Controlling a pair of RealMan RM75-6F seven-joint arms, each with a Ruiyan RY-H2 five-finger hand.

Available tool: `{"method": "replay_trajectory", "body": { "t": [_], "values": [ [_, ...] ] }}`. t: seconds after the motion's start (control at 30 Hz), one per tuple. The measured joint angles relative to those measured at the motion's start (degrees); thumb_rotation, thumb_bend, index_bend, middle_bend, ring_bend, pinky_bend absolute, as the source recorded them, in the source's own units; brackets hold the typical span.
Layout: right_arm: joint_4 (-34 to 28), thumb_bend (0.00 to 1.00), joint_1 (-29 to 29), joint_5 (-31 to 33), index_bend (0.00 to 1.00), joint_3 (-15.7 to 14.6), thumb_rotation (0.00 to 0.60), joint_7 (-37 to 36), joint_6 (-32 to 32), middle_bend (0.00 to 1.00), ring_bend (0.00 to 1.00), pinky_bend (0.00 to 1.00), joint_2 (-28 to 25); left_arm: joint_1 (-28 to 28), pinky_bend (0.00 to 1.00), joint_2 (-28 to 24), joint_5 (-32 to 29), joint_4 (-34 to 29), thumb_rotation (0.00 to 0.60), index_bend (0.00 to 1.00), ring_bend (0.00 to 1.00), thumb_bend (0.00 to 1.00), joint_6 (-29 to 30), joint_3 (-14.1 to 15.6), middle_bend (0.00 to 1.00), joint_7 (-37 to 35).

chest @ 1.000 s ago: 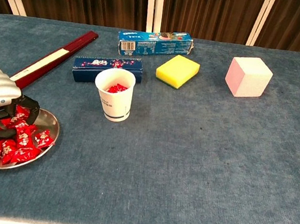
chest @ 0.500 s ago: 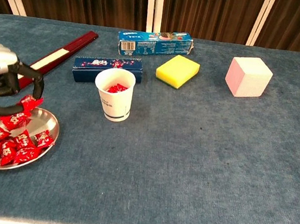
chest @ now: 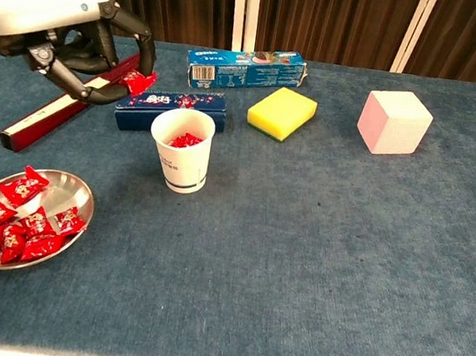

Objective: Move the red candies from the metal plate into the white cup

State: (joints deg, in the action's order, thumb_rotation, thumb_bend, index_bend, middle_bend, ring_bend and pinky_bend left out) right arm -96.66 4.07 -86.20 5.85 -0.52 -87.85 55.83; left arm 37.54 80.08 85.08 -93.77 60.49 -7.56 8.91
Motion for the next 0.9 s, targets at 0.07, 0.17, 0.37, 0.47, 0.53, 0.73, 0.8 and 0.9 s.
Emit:
{"method": "replay_trajectory", "body": {
  "t": [0.07, 0.17, 0.37, 0.47, 0.53, 0.73, 0.8, 0.9],
  "values": [
    [0.4, 0.24, -0.1, 0.2, 0.0, 0.0, 0.6, -0.4, 0.0, 0.04, 0.0, 0.07, 0.0, 1.4, 0.82, 1.1, -2.7, 0.0, 0.6, 0.55, 0.85, 0.39, -2.1, -1.0, 0.95, 1.5],
    [0.7, 0.24, -0.1, 0.3, 0.0, 0.1, 0.6, -0.7, 0.1, 0.04, 0.0, 0.07, 0.0, 3.0, 0.82, 2.7, -6.0, 0.5, 0.6, 0.53, 0.85, 0.38, -4.3, -2.1, 0.95, 3.5],
    [1.3, 0.24, 0.0, 0.7, 0.0, 0.1, 0.6, -1.3, 0.4, 0.04, 0.0, 0.07, 0.2, 4.5, 0.82, 4.2, -10.9, 0.9, 0.6, 0.42, 0.85, 0.27, -6.4, -2.6, 0.95, 7.5],
    [1.3, 0.24, 0.2, 0.7, 0.0, 0.2, 0.6, -1.2, 0.8, 0.04, 0.0, 0.07, 0.3, 4.6, 0.82, 4.6, -11.9, 1.1, 0.6, 0.38, 0.85, 0.23, -6.4, -2.3, 0.95, 8.1],
    [1.3, 0.24, 0.4, 0.7, 0.0, 0.2, 0.6, -1.1, 1.0, 0.04, 0.0, 0.07, 0.4, 4.6, 0.82, 4.7, -12.0, 1.1, 0.6, 0.36, 0.85, 0.2, -6.0, -2.2, 0.95, 8.2],
    [0.9, 0.24, 0.7, 0.5, 0.0, 0.3, 0.6, -0.5, 1.3, 0.04, 0.0, 0.07, 0.4, 3.7, 0.82, 4.0, -10.9, 0.4, 0.6, 0.35, 0.85, 0.18, -3.6, -1.5, 0.95, 7.7],
    [0.7, 0.24, 0.8, 0.4, 0.0, 0.4, 0.6, -0.5, 1.2, 0.04, 0.0, 0.07, 0.3, 2.9, 0.82, 3.2, -10.1, -0.2, 0.6, 0.35, 0.85, 0.18, -2.3, -1.1, 0.95, 7.3],
    [0.5, 0.24, 0.8, 0.2, 0.0, 0.4, 0.6, -0.3, 1.0, 0.04, 0.0, 0.07, 0.1, 1.0, 0.82, 1.3, -8.0, -1.3, 0.6, 0.35, 0.85, 0.18, 0.5, 0.1, 0.95, 6.3]
  ]
}}
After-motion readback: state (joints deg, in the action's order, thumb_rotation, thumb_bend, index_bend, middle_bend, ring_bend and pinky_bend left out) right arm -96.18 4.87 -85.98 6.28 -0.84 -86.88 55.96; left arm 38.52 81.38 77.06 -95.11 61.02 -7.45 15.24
